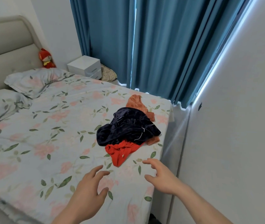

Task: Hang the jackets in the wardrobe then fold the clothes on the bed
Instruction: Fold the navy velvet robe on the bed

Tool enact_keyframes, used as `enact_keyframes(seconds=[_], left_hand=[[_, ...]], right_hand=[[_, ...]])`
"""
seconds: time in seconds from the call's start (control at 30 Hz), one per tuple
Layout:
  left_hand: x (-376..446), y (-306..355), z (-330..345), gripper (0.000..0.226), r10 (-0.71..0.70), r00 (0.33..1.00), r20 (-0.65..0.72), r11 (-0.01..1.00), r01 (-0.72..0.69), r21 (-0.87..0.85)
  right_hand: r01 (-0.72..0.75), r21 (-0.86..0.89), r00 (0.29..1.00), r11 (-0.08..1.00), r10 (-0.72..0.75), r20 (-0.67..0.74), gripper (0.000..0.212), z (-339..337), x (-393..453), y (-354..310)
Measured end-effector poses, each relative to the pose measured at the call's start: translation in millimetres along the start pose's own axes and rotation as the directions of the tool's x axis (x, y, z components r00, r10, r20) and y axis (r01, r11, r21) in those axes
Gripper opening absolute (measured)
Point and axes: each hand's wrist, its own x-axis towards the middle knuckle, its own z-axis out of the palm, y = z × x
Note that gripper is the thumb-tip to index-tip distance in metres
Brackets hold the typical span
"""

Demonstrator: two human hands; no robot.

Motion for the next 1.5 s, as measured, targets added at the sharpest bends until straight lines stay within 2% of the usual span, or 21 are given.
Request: enact_keyframes(seconds=[0.2,0.4,0.6,0.8,1.1,1.37,1.5], left_hand=[[70.7,20.2,10.7,0.041,-0.057,0.998,0.028,0.998,0.057,0.012],[178.7,39.8,37.4,0.041,-0.2,0.98,0.014,0.98,0.2,0.002],[283.0,62.7,60.2,0.046,-0.311,0.95,0.017,0.95,0.311,-0.036],[357.9,77.9,66.1,0.047,-0.387,0.92,0.057,0.92,0.389,-0.045],[409.9,67.5,63.7,0.048,-0.443,0.89,0.112,0.892,0.45,-0.047],[437.9,38.5,82.8,0.045,-0.473,0.875,0.101,0.876,0.48,-0.05],[445.5,24.3,94.2,0.045,-0.464,0.879,0.111,0.882,0.47,-0.033]], right_hand=[[-0.053,0.069,0.998,0.996,0.052,0.019,0.048,-34.1,64.3,39.5],[-0.096,0.139,0.992,0.986,0.084,0.093,0.044,-77.2,188.6,97.0],[-0.109,0.077,0.982,0.991,0.095,0.163,0.048,-126.4,299.4,145.5],[-0.121,0.074,0.981,0.99,0.108,0.162,0.051,-155.0,357.1,178.5],[-0.195,-0.021,0.958,0.98,0.195,0.211,0.061,-146.8,419.3,203.4],[-0.261,-0.148,0.933,0.954,0.289,0.214,0.089,-100.0,496.2,227.9],[-0.294,-0.15,0.924,0.944,0.321,0.207,0.098,-69.6,524.2,249.9]])
